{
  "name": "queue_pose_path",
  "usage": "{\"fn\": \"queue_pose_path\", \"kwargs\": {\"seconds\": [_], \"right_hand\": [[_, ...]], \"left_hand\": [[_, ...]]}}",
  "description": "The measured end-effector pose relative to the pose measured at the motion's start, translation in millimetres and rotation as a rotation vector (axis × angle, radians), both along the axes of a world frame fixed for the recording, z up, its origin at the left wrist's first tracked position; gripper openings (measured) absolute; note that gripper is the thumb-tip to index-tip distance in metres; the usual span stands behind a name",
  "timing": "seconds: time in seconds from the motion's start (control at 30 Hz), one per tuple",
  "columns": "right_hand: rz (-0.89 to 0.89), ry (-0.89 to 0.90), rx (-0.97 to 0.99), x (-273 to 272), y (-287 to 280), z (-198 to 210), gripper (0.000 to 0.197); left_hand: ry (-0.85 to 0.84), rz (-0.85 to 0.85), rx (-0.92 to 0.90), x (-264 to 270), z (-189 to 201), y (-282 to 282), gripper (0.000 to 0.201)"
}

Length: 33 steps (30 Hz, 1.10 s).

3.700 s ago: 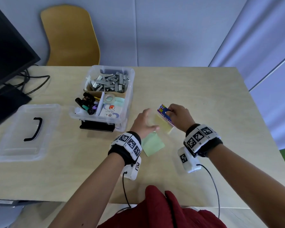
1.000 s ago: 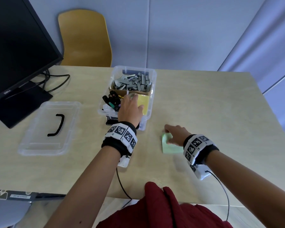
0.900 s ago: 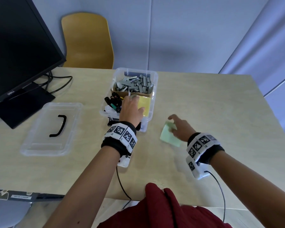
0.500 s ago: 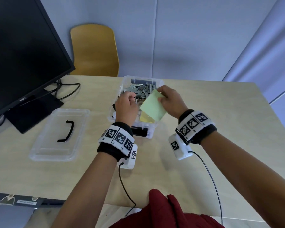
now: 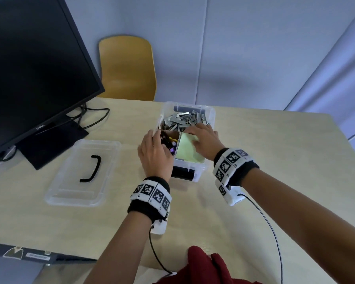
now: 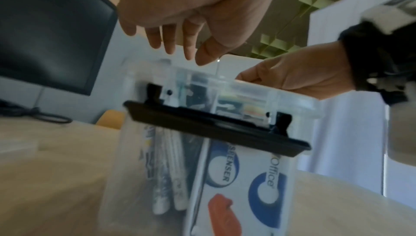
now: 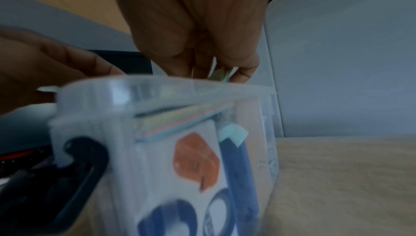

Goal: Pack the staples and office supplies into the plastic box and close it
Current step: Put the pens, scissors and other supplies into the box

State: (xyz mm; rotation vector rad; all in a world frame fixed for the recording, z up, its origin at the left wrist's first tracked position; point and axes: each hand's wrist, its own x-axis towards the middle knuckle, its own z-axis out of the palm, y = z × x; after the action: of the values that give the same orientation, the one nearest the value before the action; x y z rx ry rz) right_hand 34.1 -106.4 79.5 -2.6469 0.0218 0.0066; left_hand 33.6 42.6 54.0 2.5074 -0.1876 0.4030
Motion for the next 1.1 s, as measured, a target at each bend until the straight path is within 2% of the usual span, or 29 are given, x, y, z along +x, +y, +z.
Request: {"fn": "queue_pose_path", "kwargs": {"seconds": [0.07, 0.17, 0.3, 0.43, 0.53, 0.63, 0.77, 0.93, 1.1], "right_hand": [[0.028, -0.068, -0.085, -7, 2, -7, 0.048], [0.076, -0.099, -0.178, -17, 3, -16, 0.044], [0.128, -0.008, -0.304, -22, 2, -15, 0.055], [0.107, 0.04, -0.386, -19, 3, -12, 0.06], [0.054, 0.114, -0.323, -13, -2, -11, 0.061], [0.078, 0.102, -0.318, -7, -5, -8, 0.056], [0.071, 0.1, -0.316, -2, -8, -2, 0.048], [0.084, 0.087, -0.398, -16, -2, -7, 0.067], [0.107, 0.104, -0.339, -33, -5, -8, 0.106]], "left_hand": [[0.117, -0.051, 0.072, 5, -3, 4, 0.046], [0.179, -0.093, 0.209, 9, -9, 7, 0.051], [0.207, -0.114, 0.296, 16, -10, 5, 0.057], [0.146, -0.123, 0.277, 20, -10, 6, 0.081], [0.069, -0.126, 0.234, 25, -11, 9, 0.078], [0.067, -0.174, 0.246, 34, -10, 13, 0.075], [0.093, -0.212, 0.256, 61, -6, 19, 0.057], [0.177, -0.113, 0.275, 90, -1, 15, 0.056], [0.248, -0.204, 0.249, 108, 0, -1, 0.051]]}}
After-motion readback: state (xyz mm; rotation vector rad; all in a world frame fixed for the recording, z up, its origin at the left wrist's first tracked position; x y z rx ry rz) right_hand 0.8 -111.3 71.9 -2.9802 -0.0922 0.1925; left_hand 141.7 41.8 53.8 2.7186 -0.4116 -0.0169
